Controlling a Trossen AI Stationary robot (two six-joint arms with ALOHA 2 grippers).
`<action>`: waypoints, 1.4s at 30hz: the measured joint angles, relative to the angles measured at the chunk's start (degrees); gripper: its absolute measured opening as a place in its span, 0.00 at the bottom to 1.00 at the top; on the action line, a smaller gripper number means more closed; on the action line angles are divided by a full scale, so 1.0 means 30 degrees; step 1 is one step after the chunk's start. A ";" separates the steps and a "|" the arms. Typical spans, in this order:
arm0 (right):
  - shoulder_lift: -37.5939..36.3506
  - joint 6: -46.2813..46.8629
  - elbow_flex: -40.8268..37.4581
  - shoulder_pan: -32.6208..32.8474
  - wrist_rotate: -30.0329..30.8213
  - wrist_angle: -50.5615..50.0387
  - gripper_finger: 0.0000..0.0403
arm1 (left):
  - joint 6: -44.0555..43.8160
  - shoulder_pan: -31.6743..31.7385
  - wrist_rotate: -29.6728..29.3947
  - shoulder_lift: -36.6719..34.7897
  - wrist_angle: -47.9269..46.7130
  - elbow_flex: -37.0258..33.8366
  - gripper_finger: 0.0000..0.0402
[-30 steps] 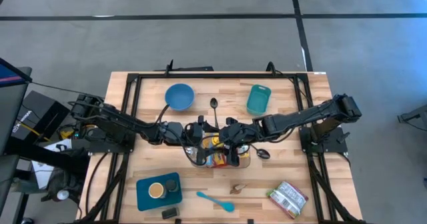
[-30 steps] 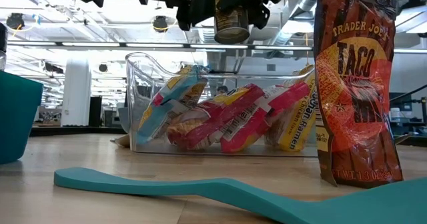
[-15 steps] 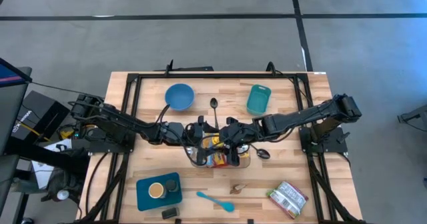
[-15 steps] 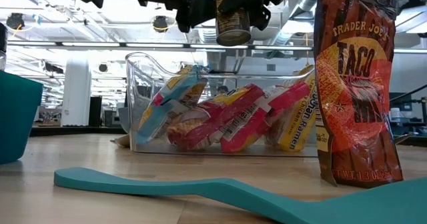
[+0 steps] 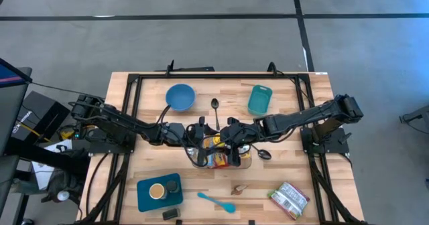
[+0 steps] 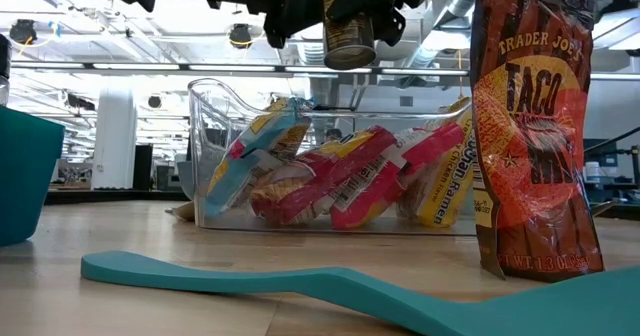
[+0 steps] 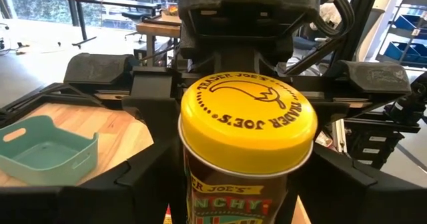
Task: Pick & Place Food Item
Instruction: Put the yellow spice can into the dark blue bin
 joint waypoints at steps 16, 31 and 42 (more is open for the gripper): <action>0.0000 0.0042 0.0000 0.0000 -0.0002 -0.0007 0.53 | 0.0008 -0.0002 -0.0010 0.0000 0.0007 -0.0015 0.58; 0.0000 0.0046 0.0000 0.0000 0.0000 -0.0015 0.53 | 0.0009 -0.0002 -0.0018 0.0000 -0.0002 -0.0022 0.53; -0.0007 0.0015 0.0000 0.0000 -0.0007 -0.0015 0.53 | 0.0003 -0.0002 -0.0025 0.0000 -0.0007 -0.0022 0.54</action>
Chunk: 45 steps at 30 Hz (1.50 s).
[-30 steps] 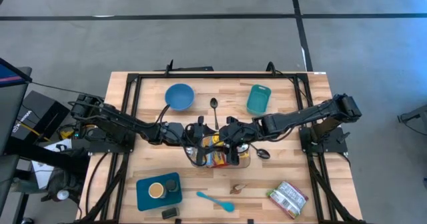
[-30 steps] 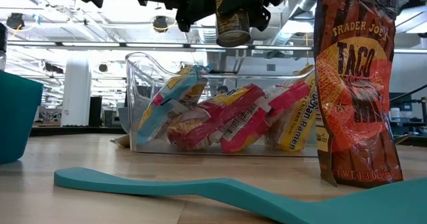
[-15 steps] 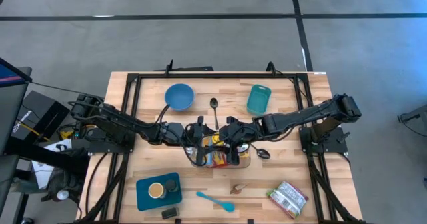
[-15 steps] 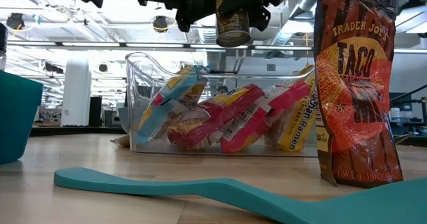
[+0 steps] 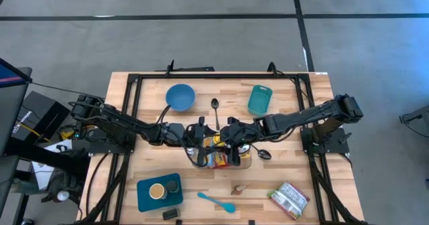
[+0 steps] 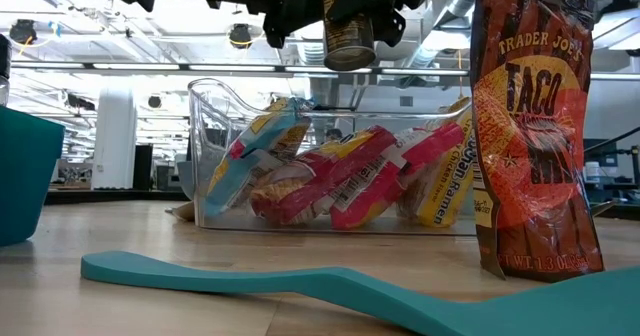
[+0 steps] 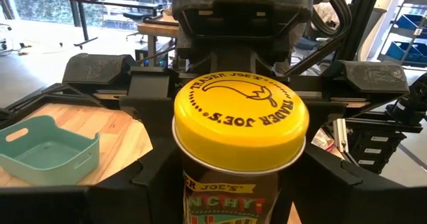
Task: Pick & Place Food Item
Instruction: Put the yellow spice can into the dark blue bin
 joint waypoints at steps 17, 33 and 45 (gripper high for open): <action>-0.0015 -0.0110 0.0000 -0.0269 -0.0073 -0.0117 0.59 | -0.0073 0.0007 0.0000 0.0000 -0.0043 -0.0015 0.54; -0.0022 -0.0027 0.0007 -0.0729 -0.1559 -0.0507 0.59 | -0.0015 0.0007 -0.0032 0.0000 -0.0087 -0.0015 0.54; -0.0080 -0.0018 0.0036 -0.1013 -0.1559 -0.1635 0.59 | -0.0007 0.0022 -0.0095 0.0013 -0.0087 -0.0015 0.54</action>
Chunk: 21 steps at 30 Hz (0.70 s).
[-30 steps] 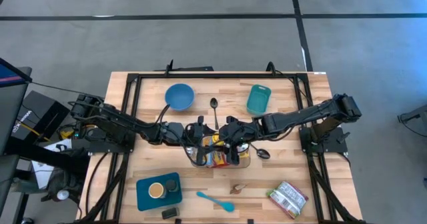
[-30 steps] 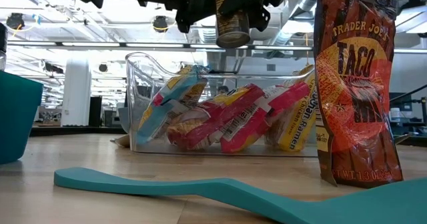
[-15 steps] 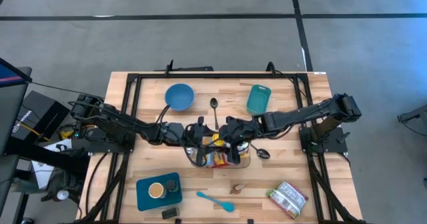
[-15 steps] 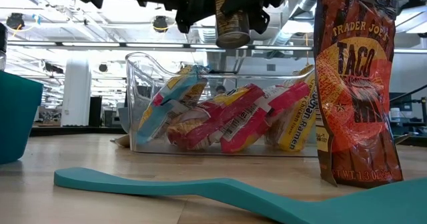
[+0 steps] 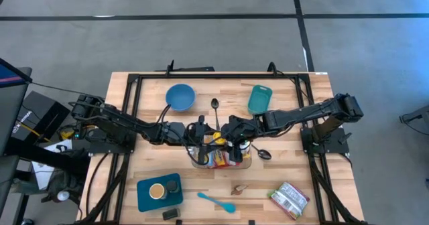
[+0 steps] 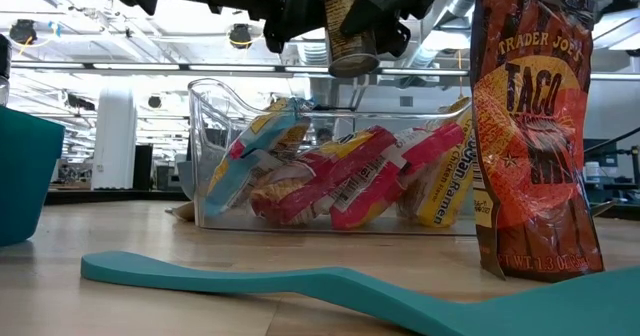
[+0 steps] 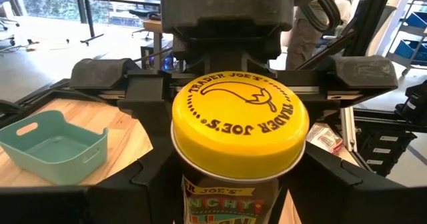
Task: Pick & Place Food Item
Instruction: Put the yellow spice can into the dark blue bin
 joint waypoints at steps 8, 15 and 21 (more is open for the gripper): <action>0.0000 -0.0002 0.0000 0.0008 0.0007 -0.0421 0.59 | 0.0000 0.0000 -0.0044 0.0001 -0.0036 0.0000 0.54; 0.0005 -0.0002 -0.0015 0.0015 0.0036 -0.0398 0.59 | 0.0000 -0.0007 -0.0044 0.0001 -0.0168 0.0000 0.54; 0.0036 -0.0009 -0.0066 0.0184 0.0066 0.0041 0.59 | -0.0015 -0.0029 -0.0025 -0.0012 -0.0291 0.0000 0.54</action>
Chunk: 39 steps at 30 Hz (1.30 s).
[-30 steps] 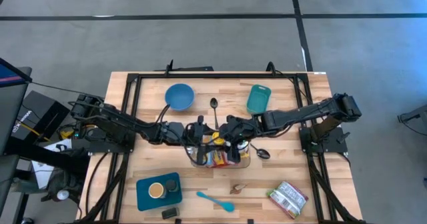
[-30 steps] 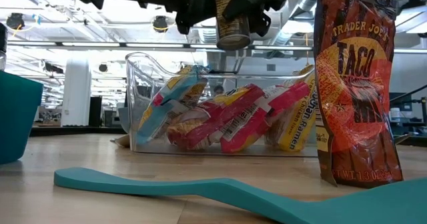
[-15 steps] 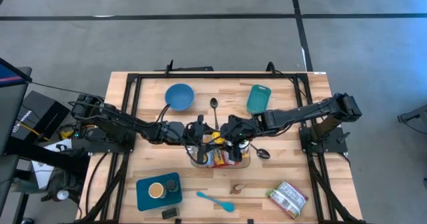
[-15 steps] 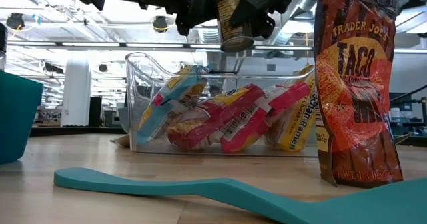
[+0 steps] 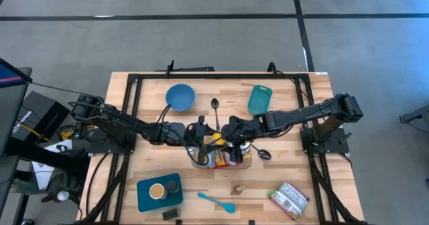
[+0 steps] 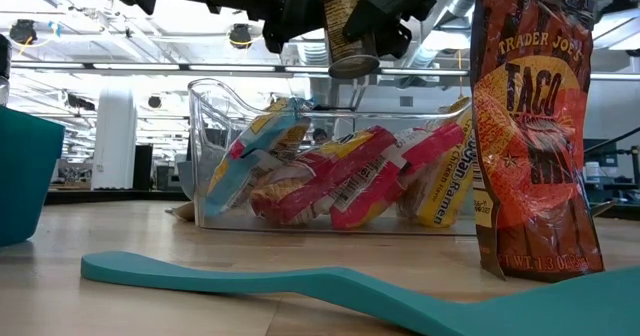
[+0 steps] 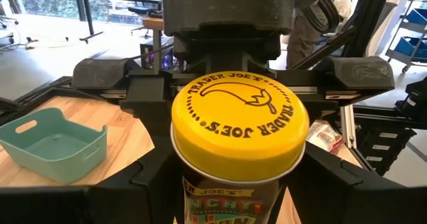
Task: Pick & Place Food Item
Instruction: Put the yellow spice can into the dark blue bin
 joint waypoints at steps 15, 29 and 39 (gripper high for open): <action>0.0000 -0.0051 0.0000 0.0100 0.0014 0.0021 0.59 | -0.0029 0.0000 0.0011 -0.0009 -0.0015 0.0000 0.53; 0.0044 0.0211 0.0000 0.0027 -0.0008 0.0108 0.60 | -0.0051 0.0007 0.0004 -0.0009 -0.0051 0.0000 0.53; 0.0044 -0.1027 0.0029 -0.0296 -0.0142 -0.0137 0.68 | -0.0036 0.0007 -0.0039 -0.0016 -0.0087 0.0000 0.53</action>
